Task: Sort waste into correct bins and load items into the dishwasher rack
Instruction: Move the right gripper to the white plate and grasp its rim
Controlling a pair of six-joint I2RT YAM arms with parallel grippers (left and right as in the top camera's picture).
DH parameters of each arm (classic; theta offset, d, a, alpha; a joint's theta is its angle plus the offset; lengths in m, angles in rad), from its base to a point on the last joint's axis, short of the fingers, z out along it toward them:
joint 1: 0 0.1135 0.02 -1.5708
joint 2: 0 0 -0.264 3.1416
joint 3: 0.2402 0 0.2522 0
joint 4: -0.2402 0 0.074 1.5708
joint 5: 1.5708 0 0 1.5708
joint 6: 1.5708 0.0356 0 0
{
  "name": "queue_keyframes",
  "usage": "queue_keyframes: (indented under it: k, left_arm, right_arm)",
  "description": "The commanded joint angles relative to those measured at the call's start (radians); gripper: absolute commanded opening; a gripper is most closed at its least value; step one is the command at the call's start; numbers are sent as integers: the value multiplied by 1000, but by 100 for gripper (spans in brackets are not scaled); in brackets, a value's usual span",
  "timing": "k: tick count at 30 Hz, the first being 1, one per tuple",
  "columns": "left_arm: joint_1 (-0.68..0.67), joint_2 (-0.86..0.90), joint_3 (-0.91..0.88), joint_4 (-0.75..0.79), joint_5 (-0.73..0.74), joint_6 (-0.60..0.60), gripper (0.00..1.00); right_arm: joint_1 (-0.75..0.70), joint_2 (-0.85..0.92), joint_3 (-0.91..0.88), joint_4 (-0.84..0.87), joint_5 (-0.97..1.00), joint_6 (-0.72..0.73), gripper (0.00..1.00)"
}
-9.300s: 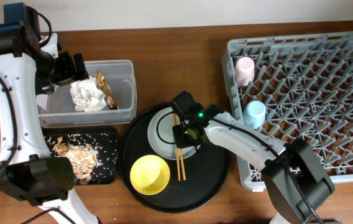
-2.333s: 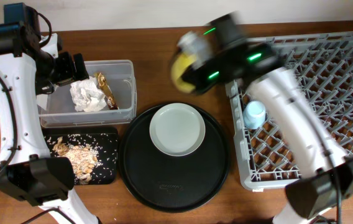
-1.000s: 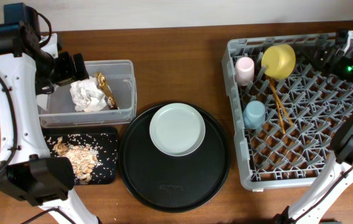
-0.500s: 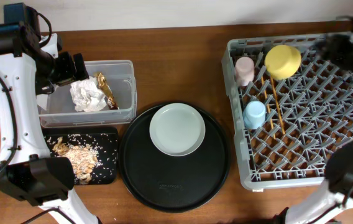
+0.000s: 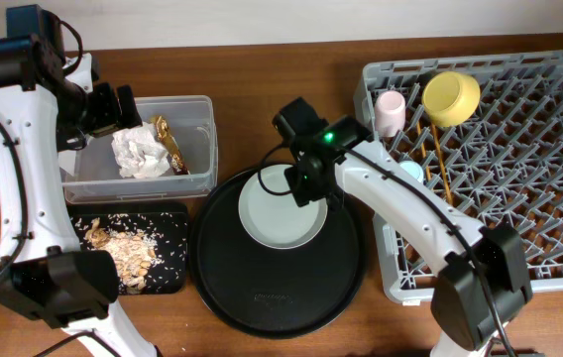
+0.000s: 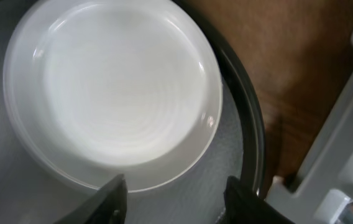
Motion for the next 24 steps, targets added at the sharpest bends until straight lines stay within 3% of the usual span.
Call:
queue_keyframes:
  k: [1,2,5,9,17,21,24]
  left_arm:
    - [2,0,6,-1,-4,-6,99]
    - [2,0,6,-1,-4,-6,99]
    - [2,0,6,-1,-4,-6,99]
    - [2,0,6,-1,-4,-6,99]
    - [2,0,6,-1,-4,-6,99]
    - [2,0,6,-1,-4,-6,99]
    - [2,0,6,-1,-4,-6,99]
  right_arm:
    - [-9,4,-167,150,57,44,41]
    - [-9,4,-221,223,58,45,35]
    - [-10,4,-301,344,87,45,34]
    - [-10,4,-320,367,175,45,35]
    - [-10,4,-381,423,172,45,35]
    - [-9,4,-396,438,172,45,24]
    - [-9,4,-399,438,103,45,23]
